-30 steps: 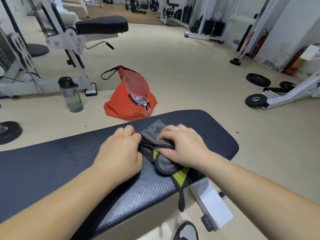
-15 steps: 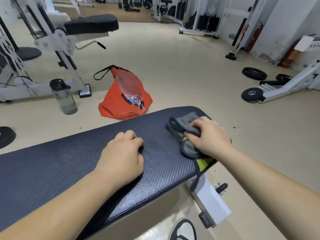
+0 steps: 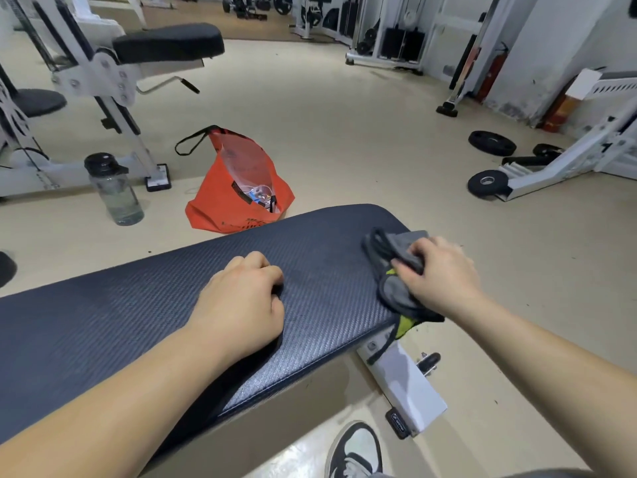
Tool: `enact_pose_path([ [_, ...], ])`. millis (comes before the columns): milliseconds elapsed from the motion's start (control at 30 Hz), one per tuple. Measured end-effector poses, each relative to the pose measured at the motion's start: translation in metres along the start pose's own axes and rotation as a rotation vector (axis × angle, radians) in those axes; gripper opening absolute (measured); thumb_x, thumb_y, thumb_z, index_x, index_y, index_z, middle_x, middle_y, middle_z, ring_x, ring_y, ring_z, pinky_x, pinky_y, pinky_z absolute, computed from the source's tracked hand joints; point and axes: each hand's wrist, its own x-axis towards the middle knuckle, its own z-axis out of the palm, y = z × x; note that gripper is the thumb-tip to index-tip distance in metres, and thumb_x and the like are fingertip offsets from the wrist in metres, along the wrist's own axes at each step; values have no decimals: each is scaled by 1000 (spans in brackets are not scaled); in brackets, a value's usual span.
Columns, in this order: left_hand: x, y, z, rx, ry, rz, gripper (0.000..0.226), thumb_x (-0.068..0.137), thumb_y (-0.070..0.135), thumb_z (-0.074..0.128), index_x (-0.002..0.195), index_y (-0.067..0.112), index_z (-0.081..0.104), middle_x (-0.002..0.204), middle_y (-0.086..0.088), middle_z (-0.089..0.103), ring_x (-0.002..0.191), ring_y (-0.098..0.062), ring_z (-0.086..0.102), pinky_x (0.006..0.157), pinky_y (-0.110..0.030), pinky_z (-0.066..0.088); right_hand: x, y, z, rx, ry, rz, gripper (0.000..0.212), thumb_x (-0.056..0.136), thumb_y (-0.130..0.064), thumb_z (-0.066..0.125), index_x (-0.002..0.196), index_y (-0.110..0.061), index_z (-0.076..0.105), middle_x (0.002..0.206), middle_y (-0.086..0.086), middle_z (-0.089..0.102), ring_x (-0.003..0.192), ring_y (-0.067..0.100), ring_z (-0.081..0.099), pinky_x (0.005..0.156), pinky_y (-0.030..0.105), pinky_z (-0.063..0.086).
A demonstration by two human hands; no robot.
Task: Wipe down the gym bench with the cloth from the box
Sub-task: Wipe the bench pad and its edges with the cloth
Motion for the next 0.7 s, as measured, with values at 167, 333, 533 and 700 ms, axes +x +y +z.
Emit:
enact_pose_path([
  [167,1,-1,-2,-35,36,17,24,86,27,51,102,30,68,108,10,54,106,-19,51,90,-43,51,-4,-24,2,-143,14,13,43,97,-52,53,116,-15,63,127,12,60,118,37,53,96,44,45],
  [333,2,1,1,-53,44,40,24,86,27,53,103,29,69,108,10,56,105,-19,52,90,-42,51,-16,-45,1,3,-82,-357,41,85,-68,52,98,-31,65,106,-6,62,103,24,56,88,39,46],
  [533,13,-9,0,-1,29,7,28,86,30,52,109,28,69,112,6,56,106,-23,50,93,-42,48,22,5,5,-80,76,157,40,94,-53,57,111,-18,67,120,14,65,113,42,58,94,46,49],
  [700,22,-24,-2,-21,38,-73,29,86,29,53,110,26,69,114,4,57,108,-24,50,95,-43,48,43,-27,22,-133,116,196,42,99,-48,53,122,-15,66,128,16,62,119,41,54,98,44,44],
])
